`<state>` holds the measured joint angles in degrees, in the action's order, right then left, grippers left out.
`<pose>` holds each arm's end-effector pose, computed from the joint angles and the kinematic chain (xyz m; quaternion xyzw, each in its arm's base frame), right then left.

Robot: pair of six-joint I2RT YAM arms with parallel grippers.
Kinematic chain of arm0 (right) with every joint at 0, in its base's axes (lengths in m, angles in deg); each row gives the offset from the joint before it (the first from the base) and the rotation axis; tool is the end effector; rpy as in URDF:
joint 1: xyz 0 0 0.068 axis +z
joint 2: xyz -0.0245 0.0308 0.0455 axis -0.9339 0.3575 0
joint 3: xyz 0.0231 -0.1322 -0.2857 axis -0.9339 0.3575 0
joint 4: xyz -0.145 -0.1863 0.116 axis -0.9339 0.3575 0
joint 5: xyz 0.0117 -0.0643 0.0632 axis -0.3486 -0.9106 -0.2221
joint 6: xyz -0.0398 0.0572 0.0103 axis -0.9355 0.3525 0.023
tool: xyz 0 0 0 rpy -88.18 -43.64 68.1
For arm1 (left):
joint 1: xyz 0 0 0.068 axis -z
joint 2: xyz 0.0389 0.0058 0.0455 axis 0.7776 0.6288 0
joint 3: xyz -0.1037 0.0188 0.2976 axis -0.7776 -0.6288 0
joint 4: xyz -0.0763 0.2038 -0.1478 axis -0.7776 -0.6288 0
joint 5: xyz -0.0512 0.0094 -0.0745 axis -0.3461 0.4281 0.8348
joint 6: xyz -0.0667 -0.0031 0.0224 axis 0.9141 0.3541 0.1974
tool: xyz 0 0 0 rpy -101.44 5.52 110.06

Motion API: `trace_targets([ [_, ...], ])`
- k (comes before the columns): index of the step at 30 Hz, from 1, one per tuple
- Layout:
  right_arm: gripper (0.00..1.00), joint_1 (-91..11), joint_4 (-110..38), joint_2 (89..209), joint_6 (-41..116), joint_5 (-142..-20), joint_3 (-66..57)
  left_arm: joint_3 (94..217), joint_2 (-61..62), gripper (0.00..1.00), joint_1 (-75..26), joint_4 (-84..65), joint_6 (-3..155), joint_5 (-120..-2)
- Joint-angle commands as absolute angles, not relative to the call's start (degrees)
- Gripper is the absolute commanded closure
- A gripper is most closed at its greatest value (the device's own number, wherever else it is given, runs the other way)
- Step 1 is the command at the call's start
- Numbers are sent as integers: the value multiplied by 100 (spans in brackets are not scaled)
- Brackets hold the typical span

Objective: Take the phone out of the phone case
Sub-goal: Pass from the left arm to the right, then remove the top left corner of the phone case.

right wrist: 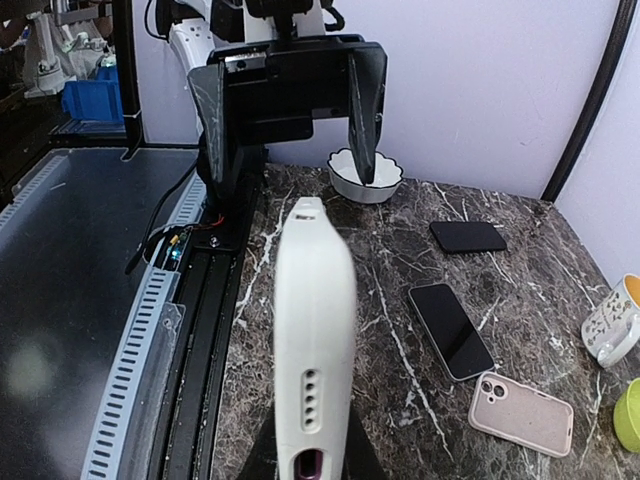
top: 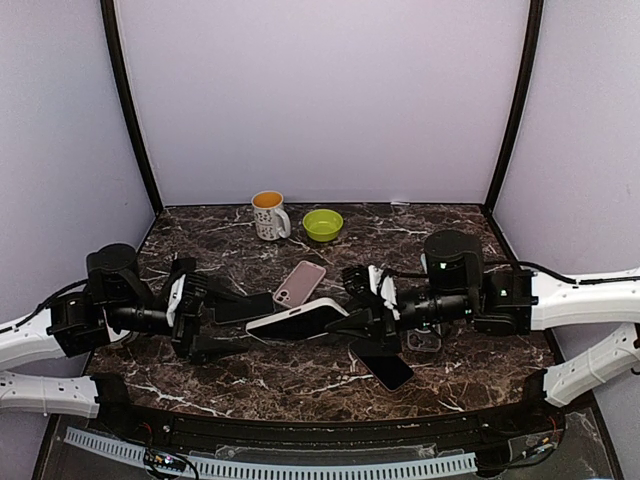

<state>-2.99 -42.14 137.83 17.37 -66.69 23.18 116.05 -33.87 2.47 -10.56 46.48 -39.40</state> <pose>0.0969 0.2714 0.3311 -0.5896 0.5296 0.3981 0.4620 0.0744 -0.1485 0.3249 0.5589 0.4924 -0.3795 0.5488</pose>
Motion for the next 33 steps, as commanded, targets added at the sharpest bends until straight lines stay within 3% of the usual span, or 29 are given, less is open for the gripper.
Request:
trace_targets([
  [1,100,-244,-4954,13432,1129,-6843,2559,11929,-3554,26,243,-1832,4146,-3500],
  [10,100,-243,-5129,13150,318,-6662,2782,12251,-3317,35,248,-2850,3419,-2786],
  [19,100,-244,-4463,13292,-491,-5957,2332,12202,-3034,40,245,-2362,3229,-2909],
  [33,100,-243,-4489,13570,-495,-5772,1997,12138,-2951,54,255,-2081,3281,-2355],
])
